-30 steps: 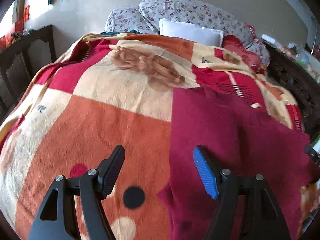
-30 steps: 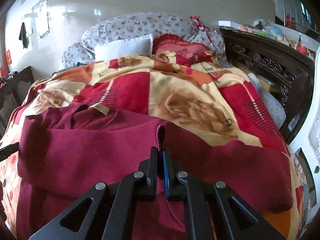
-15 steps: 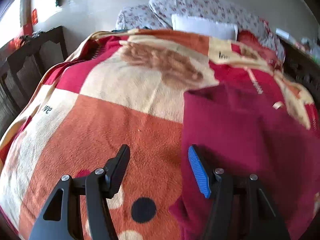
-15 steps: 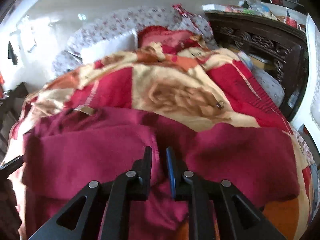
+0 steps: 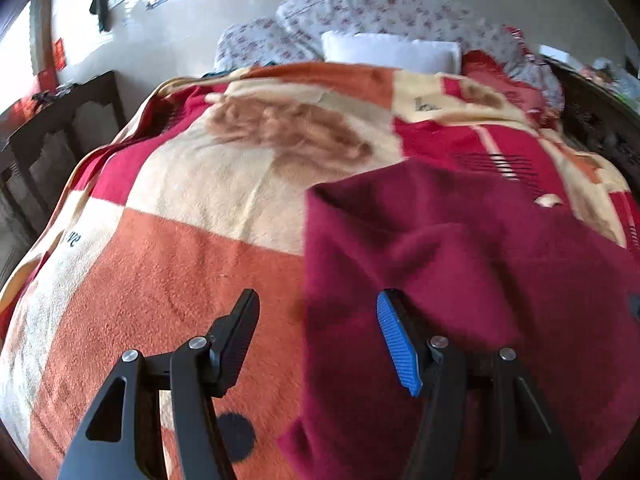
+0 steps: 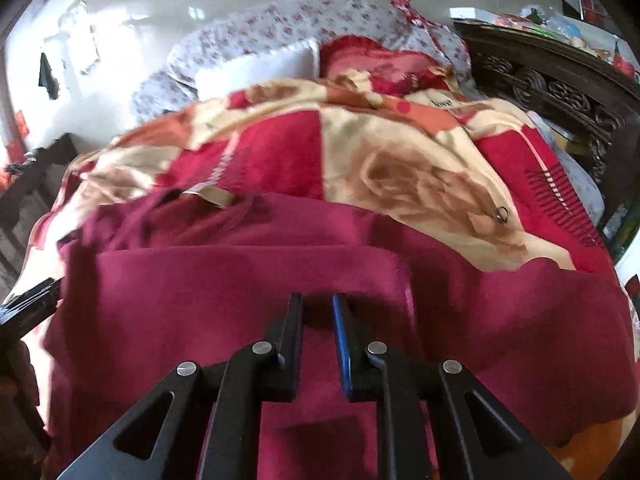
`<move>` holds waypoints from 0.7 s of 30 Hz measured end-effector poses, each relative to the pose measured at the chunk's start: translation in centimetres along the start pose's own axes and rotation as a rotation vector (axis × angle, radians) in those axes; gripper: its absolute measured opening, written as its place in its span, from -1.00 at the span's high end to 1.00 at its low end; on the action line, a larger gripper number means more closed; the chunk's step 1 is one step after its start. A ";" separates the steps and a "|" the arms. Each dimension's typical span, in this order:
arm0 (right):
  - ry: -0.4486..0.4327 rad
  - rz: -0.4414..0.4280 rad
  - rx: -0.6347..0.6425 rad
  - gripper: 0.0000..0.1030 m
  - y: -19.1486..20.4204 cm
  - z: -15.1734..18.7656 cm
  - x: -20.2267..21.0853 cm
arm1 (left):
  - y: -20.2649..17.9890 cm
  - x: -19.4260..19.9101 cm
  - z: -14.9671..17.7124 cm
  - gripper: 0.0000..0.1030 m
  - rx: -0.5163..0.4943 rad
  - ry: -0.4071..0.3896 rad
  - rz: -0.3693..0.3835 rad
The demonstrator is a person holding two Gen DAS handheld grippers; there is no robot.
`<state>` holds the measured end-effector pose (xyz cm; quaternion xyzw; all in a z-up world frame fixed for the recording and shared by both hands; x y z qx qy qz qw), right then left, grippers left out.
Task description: Fold small clothes
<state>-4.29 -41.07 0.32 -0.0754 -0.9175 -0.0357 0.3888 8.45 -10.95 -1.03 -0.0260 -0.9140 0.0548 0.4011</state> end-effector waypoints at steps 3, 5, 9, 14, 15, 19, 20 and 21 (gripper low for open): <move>-0.007 -0.002 -0.010 0.70 -0.2 0.0 0.8 | 1.1 0.0 -0.2 -0.34 0.052 0.019 0.009; -0.011 0.008 -0.002 0.69 0.0 0.3 2.0 | 1.4 0.7 0.0 -0.34 0.048 0.021 0.014; -0.041 -0.038 -0.015 0.39 0.8 1.0 4.3 | 0.8 2.8 0.6 -0.33 0.039 0.013 0.072; -0.007 -0.033 0.034 0.25 2.3 1.9 3.9 | -1.8 4.7 0.9 -0.34 -0.001 -0.011 0.130; 0.023 -0.034 0.036 0.25 2.5 2.3 3.0 | -2.3 4.5 1.0 -0.33 -0.007 -0.007 0.130; 0.016 -0.044 0.006 0.19 2.4 2.7 2.5 | -4.2 2.3 2.7 -0.34 -0.078 0.059 0.098; 0.016 -0.057 -0.005 0.17 2.3 2.7 2.9 | -4.4 1.8 3.3 -0.35 -0.100 0.072 0.080; 0.014 -0.066 -0.012 0.12 2.1 2.8 3.3 | -4.5 1.5 3.6 -0.39 -0.113 0.066 0.073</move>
Point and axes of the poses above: each gripper's, at about its wrist camera, not at the fingertips, and x roughly against the way its jaws point, y to its left, z to its underside, the point moved 6 cm from there along -x, roughly the way its jaws point, and after that the axes turned 11 degrees about x, right-handed, at the moved point
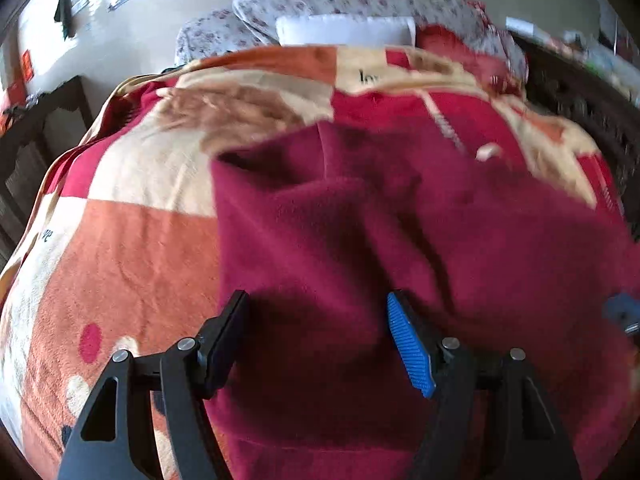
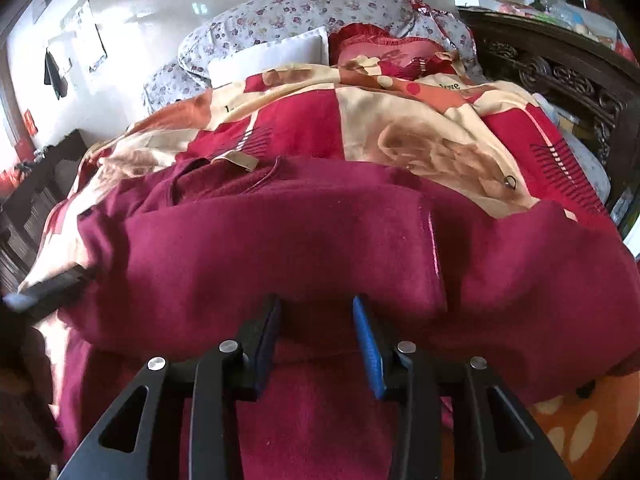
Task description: Fold small clothes
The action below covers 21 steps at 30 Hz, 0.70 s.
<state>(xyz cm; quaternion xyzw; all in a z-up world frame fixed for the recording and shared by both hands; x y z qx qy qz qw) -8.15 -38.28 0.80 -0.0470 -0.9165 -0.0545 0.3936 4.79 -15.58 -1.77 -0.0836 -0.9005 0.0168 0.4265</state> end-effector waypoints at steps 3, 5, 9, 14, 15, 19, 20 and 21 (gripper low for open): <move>-0.032 0.003 -0.015 -0.02 -0.9 0.2 2.3 | 0.2 0.5 0.1 -0.44 0.008 0.004 -0.001; -0.073 -0.007 -0.057 -0.22 -2.1 0.5 4.5 | 0.5 1.3 0.1 -0.44 0.035 0.015 0.017; -0.139 0.035 -0.137 -0.45 -5.5 1.6 8.9 | 0.0 3.8 0.1 -0.44 0.027 -0.031 0.049; -0.121 0.127 -0.246 -0.67 -11.0 4.6 11.0 | -1.4 5.2 0.3 -0.44 0.015 -0.034 0.099; -0.108 0.132 -0.289 -0.67 -12.3 5.3 10.7 | -1.7 5.4 0.5 -0.44 0.009 -0.033 0.104; -0.136 0.052 -0.473 -0.67 -16.6 6.9 9.4 | -2.7 5.3 0.9 -0.44 -0.015 -0.021 0.106; -0.150 0.033 -0.506 -0.67 -17.4 6.9 9.0 | -2.8 5.1 1.0 -0.44 -0.019 -0.017 0.104; -0.163 0.020 -0.547 -0.67 -18.3 6.9 8.5 | -2.8 5.0 1.0 -0.44 -0.021 -0.014 0.102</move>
Point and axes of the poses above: each gripper's, at about its wrist camera, not at the fingertips, and x roughly against the way its jaws point, y to its left, z to its underside, the point moved 6 cm from there along -x, roughly the way its jaws point, and after that the axes turned 11 degrees about x, right-handed, at the moved point
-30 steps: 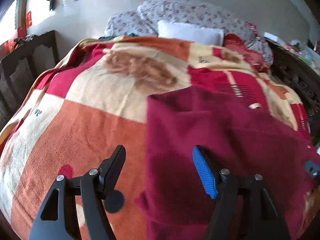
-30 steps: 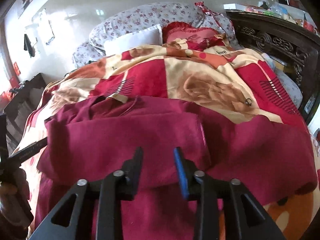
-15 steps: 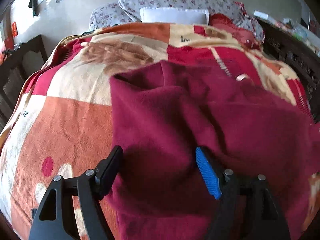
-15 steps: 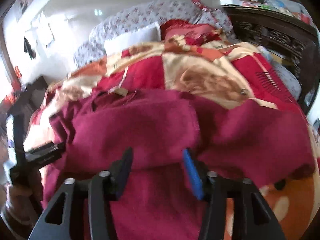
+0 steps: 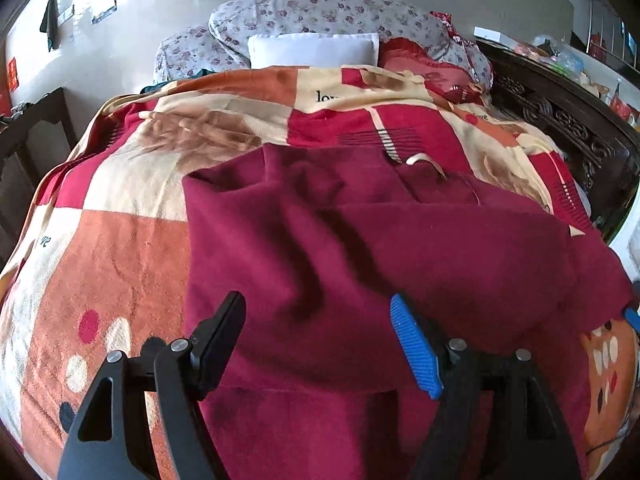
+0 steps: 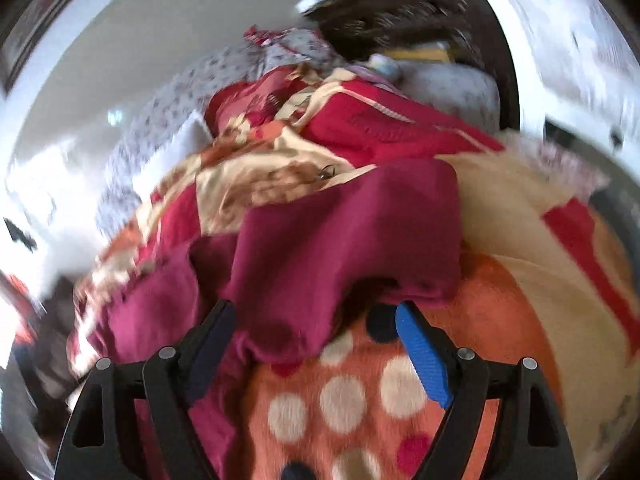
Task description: Fold small clothes
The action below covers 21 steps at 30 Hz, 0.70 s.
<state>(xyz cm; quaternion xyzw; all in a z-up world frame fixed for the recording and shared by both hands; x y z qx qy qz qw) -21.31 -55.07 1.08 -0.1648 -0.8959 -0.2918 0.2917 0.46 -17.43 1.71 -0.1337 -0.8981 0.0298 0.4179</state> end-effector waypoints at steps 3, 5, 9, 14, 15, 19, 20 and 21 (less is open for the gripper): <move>-0.052 0.006 -0.133 -0.67 -2.9 -1.1 -0.9 | 0.3 -0.2 0.1 -0.44 -0.001 0.000 -0.012; -0.085 -0.003 -0.195 -0.67 -4.4 -1.8 -1.3 | 0.6 -0.4 0.1 -0.44 0.002 0.002 -0.023; -0.112 0.046 -0.174 -0.01 -5.2 -3.3 -1.5 | 1.2 -0.7 0.0 -0.44 0.025 0.009 -0.024; -0.180 0.096 -0.032 0.72 -3.2 -5.1 0.7 | 1.3 -0.5 0.1 -0.44 0.028 0.006 -0.020; -0.199 0.097 0.005 0.73 -2.0 -5.4 1.3 | 1.4 -0.4 0.0 -0.44 0.029 0.003 -0.019; -0.252 0.020 0.197 0.72 5.2 -5.8 3.1 | 2.1 0.4 -0.5 -0.44 0.058 -0.015 -0.010; -0.254 0.001 0.269 0.72 7.8 -5.5 3.3 | 2.4 0.6 -0.7 -0.44 0.071 -0.021 -0.007; -0.251 -0.015 0.326 0.72 10.0 -5.1 3.0 | 2.6 0.8 -0.9 -0.44 0.081 -0.026 -0.005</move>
Point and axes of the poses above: each gripper's, at about its wrist camera, not at the fingertips, and x roughly against the way its jaws point, y to its left, z to its underside, the point moved 6 cm from there along -x, roughly the way its jaws point, and after that the axes turned 11 degrees about x, right-handed, at the moved point
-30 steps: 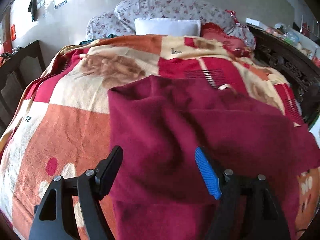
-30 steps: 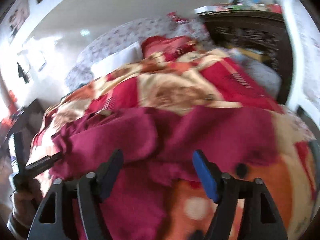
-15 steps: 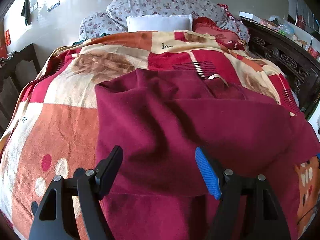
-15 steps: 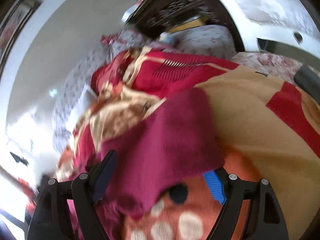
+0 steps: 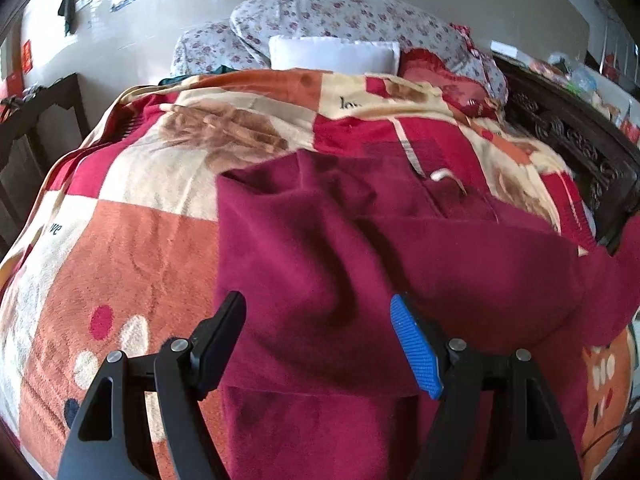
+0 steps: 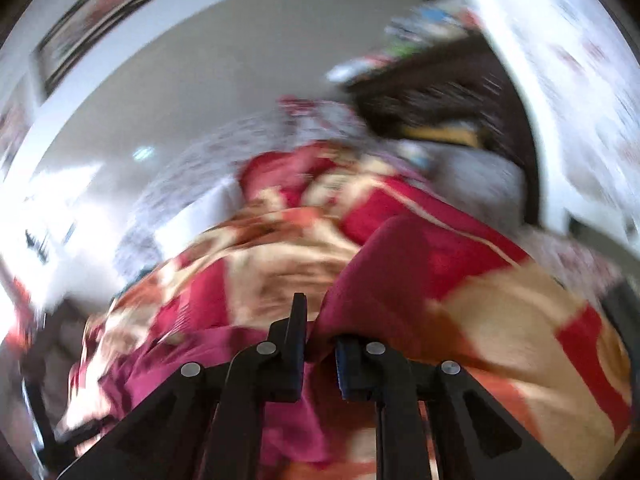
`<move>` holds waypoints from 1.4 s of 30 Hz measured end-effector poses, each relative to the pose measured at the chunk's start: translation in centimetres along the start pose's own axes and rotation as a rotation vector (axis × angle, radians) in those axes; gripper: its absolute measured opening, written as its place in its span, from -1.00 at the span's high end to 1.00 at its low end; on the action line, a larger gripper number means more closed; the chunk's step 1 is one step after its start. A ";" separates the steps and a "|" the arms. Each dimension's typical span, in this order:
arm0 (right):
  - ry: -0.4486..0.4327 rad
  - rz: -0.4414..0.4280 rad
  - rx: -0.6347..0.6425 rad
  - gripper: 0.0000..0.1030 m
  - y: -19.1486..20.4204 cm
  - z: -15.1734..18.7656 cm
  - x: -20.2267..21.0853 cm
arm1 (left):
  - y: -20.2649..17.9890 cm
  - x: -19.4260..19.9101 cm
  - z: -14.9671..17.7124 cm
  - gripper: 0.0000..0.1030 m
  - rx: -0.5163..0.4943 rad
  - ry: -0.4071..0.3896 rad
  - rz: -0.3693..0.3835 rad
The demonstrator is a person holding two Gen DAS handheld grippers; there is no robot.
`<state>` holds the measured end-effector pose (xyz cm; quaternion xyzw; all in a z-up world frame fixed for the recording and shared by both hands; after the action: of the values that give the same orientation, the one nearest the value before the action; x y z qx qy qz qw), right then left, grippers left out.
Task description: Fold small clothes
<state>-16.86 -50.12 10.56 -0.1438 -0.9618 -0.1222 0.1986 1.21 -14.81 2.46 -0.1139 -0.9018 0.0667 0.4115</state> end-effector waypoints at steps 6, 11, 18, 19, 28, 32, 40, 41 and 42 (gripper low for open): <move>0.167 -0.272 0.385 0.67 15.8 5.0 -3.9 | 0.6 0.4 -0.3 -0.44 0.027 0.001 0.010; 0.331 -0.358 0.454 -0.26 19.6 11.2 -5.7 | 0.6 0.5 0.0 -0.44 0.004 0.005 0.009; 0.287 -0.413 0.228 -0.60 14.2 10.0 -1.0 | -0.1 0.6 0.2 -0.44 0.009 0.002 0.037; 0.269 -0.401 0.191 -0.60 13.0 9.5 -0.4 | -0.3 0.6 0.2 -0.44 0.007 0.001 0.038; 0.231 -0.340 -0.131 -0.57 7.1 6.2 -5.0 | -1.7 0.9 0.8 -0.44 -0.011 0.012 0.064; 0.201 -0.314 -0.110 -0.22 8.7 4.7 -7.7 | -0.9 1.3 0.3 -0.45 0.007 0.004 0.072; 0.185 -0.623 0.264 -0.49 20.5 6.0 -5.2 | 2.0 0.0 -0.7 -0.53 0.155 0.077 0.213; 0.193 -0.621 0.296 -0.51 20.9 6.5 -4.9 | 2.3 -0.1 -0.7 -0.53 0.172 0.084 0.233; 0.200 -0.616 0.308 -0.51 20.9 6.9 -4.7 | 2.6 -0.1 -0.8 -0.53 0.185 0.084 0.245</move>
<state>-8.36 -29.78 6.17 0.1974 -0.9429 -0.0436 0.2649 2.28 -12.30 2.35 -0.1875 -0.8530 0.1942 0.4466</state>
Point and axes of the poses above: each gripper's, at about its wrist camera, not at the fingertips, and x roughly against the way its jaws point, y to its left, z to its underside, the point moved 6 cm from there along -x, roughly the way its jaws point, and after that the axes turned 11 degrees about x, right-handed, at the moved point
